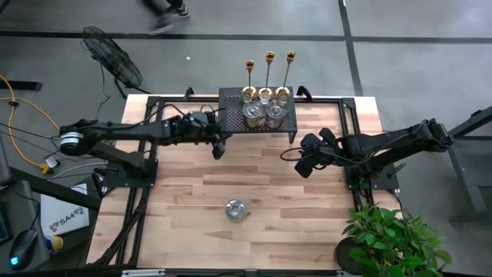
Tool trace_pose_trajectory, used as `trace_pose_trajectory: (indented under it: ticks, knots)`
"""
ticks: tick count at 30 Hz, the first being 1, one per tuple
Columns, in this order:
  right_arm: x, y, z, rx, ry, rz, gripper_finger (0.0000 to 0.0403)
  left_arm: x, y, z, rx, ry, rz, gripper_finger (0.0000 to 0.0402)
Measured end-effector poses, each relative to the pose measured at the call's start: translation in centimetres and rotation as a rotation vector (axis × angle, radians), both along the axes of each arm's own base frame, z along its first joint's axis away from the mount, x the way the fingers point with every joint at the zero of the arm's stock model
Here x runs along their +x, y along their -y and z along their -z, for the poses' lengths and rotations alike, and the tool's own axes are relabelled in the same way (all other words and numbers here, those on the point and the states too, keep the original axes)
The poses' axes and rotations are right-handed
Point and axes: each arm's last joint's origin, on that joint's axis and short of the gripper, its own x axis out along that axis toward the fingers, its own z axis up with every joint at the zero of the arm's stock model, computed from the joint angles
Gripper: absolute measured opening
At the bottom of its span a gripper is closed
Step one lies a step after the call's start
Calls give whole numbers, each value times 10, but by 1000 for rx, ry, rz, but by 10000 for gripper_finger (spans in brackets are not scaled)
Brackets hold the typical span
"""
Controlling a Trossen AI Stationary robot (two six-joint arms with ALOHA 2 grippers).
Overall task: Pick & Place candle stick holders
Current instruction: Put the silver scented candle on the shelf aligned with the silver scented candles
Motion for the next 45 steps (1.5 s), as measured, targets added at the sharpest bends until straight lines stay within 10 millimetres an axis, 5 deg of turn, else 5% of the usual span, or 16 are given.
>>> trace_pose_trajectory:
  ticks: [20,29,45]
  knots:
    - [0,0,0,1,2,0,87,-9,68,8,-179,-163,155,0]
    - [1,0,0,2,8,1,87,3,75,-5,-182,-222,141,0]
    - [1,0,0,2,8,0,87,22,80,19,-295,-362,174,0]
